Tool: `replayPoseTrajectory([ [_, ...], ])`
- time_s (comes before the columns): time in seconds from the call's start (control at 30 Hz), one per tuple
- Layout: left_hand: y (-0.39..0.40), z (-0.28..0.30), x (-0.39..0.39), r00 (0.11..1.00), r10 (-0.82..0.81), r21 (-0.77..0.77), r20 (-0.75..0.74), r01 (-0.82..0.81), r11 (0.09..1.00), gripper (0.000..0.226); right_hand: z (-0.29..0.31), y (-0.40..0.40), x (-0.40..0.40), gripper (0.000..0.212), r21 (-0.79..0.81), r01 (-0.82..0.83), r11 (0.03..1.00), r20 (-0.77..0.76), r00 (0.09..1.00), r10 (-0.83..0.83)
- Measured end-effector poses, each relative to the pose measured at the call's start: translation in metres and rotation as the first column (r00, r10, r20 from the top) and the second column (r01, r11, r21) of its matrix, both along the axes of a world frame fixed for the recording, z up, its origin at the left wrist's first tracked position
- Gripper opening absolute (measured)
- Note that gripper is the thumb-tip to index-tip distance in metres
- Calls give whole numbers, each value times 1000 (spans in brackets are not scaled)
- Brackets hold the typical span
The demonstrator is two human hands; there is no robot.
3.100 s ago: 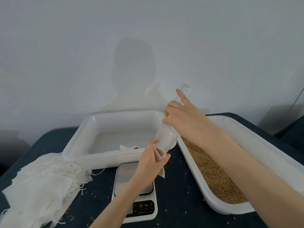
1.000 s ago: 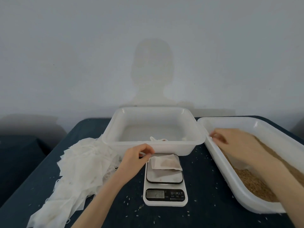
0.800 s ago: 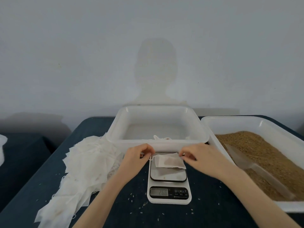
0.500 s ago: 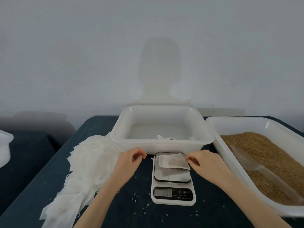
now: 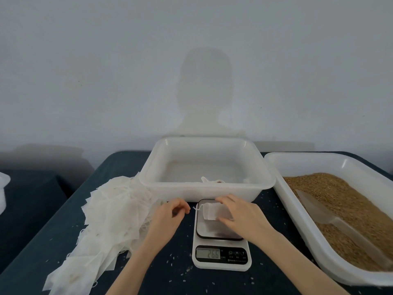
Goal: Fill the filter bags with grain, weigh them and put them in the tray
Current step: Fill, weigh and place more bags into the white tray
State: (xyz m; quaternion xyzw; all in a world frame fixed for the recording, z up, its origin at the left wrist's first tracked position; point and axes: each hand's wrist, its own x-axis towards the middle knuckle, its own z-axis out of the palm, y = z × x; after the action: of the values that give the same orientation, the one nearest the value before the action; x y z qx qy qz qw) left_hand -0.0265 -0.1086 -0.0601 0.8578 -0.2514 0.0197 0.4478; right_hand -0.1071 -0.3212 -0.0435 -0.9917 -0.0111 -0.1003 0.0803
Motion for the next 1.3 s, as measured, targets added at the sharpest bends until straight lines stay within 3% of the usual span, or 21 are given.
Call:
replayPoseTrajectory([
  [0.1,-7,0,-2,999,-31,-22,-20,31,999,29,-6,4,12,43,-4,-15,1000,-11,1000,15],
  [0.23,-10,-1,-5,997,-69,-9,-20,69,998,28,0,3,23,15,62,14,998,-9,1000,-14],
  [0.43,-3,10,-5,999,-36,-83,-26,33,996,26,53,-23,42,27,504,16,863,165,979,-115],
  [0.5,-5,15,-7,999,-34,-115,-28,31,993,27,71,-34,58,18,528,2,849,244,957,-154],
  [0.6,-6,16,-9,1000,11,-98,6,-10,995,30,80,-54,83,19,443,67,894,299,929,-217],
  [0.7,-2,15,-1,980,111,30,166,-117,993,28,66,-72,99,26,383,174,907,136,961,-242],
  [0.8,8,15,10,922,260,116,288,-304,946,22,45,-88,102,32,287,225,931,-163,969,-184],
  [0.9,23,13,20,831,399,217,388,-503,837,20,42,-91,100,28,223,225,949,-453,885,-103],
  [1.0,39,7,27,795,493,350,354,-602,718,40,49,-86,100,39,193,215,957,-599,799,-59],
  [1.07,48,3,28,783,521,452,339,-622,640,52,52,-84,100,46,192,210,959,-634,773,-42],
  [1.13,56,-1,28,792,503,502,345,-609,614,49,53,-85,100,43,227,218,949,-590,806,-44],
  [1.3,65,3,29,828,474,461,301,-561,687,40,54,-84,101,36,339,217,915,-321,941,-105],
])
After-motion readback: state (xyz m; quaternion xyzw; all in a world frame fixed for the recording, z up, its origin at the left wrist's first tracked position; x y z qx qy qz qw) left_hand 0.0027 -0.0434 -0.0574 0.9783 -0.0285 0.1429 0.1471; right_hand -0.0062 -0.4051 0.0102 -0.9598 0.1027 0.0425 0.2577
